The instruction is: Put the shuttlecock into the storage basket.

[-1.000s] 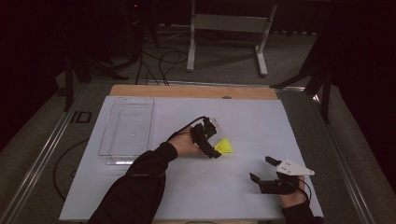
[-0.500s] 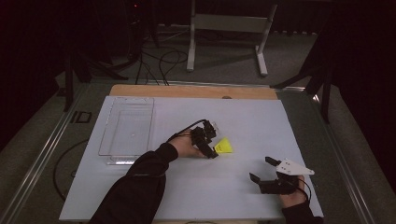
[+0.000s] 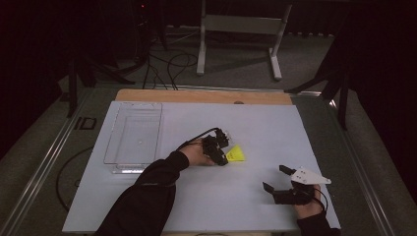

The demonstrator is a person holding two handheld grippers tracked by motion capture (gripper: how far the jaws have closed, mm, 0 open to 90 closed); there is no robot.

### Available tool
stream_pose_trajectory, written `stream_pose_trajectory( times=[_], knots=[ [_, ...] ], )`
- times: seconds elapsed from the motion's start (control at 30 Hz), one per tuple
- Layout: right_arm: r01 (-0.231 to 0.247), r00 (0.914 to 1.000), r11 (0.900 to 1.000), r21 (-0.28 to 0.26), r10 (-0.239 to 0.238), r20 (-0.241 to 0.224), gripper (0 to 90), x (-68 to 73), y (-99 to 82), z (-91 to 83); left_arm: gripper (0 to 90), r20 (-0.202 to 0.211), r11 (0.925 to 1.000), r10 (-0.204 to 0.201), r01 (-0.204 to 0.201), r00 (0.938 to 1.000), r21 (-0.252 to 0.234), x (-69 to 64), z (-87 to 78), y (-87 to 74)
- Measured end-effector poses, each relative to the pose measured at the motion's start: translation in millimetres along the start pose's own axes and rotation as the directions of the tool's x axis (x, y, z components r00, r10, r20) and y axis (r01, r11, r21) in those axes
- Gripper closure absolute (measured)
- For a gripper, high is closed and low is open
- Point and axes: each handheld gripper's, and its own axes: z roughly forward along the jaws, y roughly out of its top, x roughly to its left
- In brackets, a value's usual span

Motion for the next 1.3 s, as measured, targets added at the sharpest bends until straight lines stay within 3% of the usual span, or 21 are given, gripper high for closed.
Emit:
stream_pose_trajectory(
  times=[0.2,0.5,0.53,0.67,0.7,0.83,0.87,1.0,1.03,1.1,1.13,1.17,1.27,1.3],
  knots=[
    [0.001,1.0,1.0,-0.001,-0.001,0.0,8.7,0.0,0.1,0.0,64.5,0.004,0.9996,0.018,-0.018,0.9998,0.021,-1.6,0.2,3.0],
    [0.0,1.0,1.0,0.001,0.0,-0.001,8.7,-0.1,-0.1,0.0,65.8,0.014,0.9994,0.012,-0.012,0.9998,0.031,-2.0,-1.1,4.3],
    [0.001,1.0,1.0,0.0,-0.001,-0.001,8.8,-0.2,0.0,0.0,65.8,0.029,0.9994,0.011,-0.012,0.9995,0.032,-2.5,-1.3,4.2],
    [0.002,1.0,1.0,0.001,-0.002,0.005,8.8,0.1,0.3,-0.4,65.9,0.012,0.9992,0.022,-0.022,0.9997,0.034,-3.2,-3.3,4.3],
    [0.001,1.0,1.0,0.001,-0.001,0.005,8.7,0.1,0.4,-0.4,65.9,0.029,0.9992,0.018,-0.019,0.9994,0.036,-2.7,-4.0,4.1],
    [0.003,1.0,1.0,0.0,-0.003,0.005,8.8,0.0,0.5,-0.5,66.0,0.021,0.9995,0.013,-0.014,0.9997,0.027,-2.8,-8.8,4.8],
    [0.003,1.0,1.0,0.0,-0.003,0.006,8.8,0.0,0.4,-0.4,66.0,0.042,0.9995,0.006,-0.007,0.9991,0.031,-2.6,-10.0,4.8],
    [0.001,1.0,1.0,-0.001,-0.001,0.004,8.8,-0.1,0.3,-0.2,66.0,0.034,0.9995,0.016,-0.017,0.9993,0.028,-4.8,-16.0,5.1],
    [0.002,1.0,1.0,0.0,-0.002,0.005,8.8,-0.1,0.3,-0.3,66.0,0.056,0.9996,0.01,-0.012,0.9984,0.026,-4.6,-17.4,5.0],
    [0.003,1.0,1.0,-0.001,-0.003,0.004,8.8,0.0,0.4,-0.4,66.0,0.043,0.9995,0.018,-0.019,0.9989,0.027,-5.5,-20.5,5.3],
    [0.002,1.0,1.0,-0.001,-0.002,0.006,8.8,0.0,0.4,-0.3,66.0,0.064,0.9994,0.014,-0.016,0.9978,0.031,-5.5,-21.6,5.1],
    [0.002,1.0,1.0,0.0,-0.002,0.006,8.8,0.0,0.4,-0.3,66.0,0.05,0.9993,0.023,-0.024,0.9985,0.03,-5.9,-23.4,5.3],
    [0.001,1.0,1.0,0.001,-0.001,0.006,8.8,0.2,0.3,-0.1,66.0,0.057,0.9996,0.015,-0.016,0.9983,0.022,-6.3,-27.8,5.4],
    [0.0,1.0,1.0,0.0,0.0,0.004,8.8,0.1,0.3,-0.1,66.0,0.081,0.9997,0.008,-0.01,0.9966,0.02,-5.2,-29.4,5.4]
  ],
)
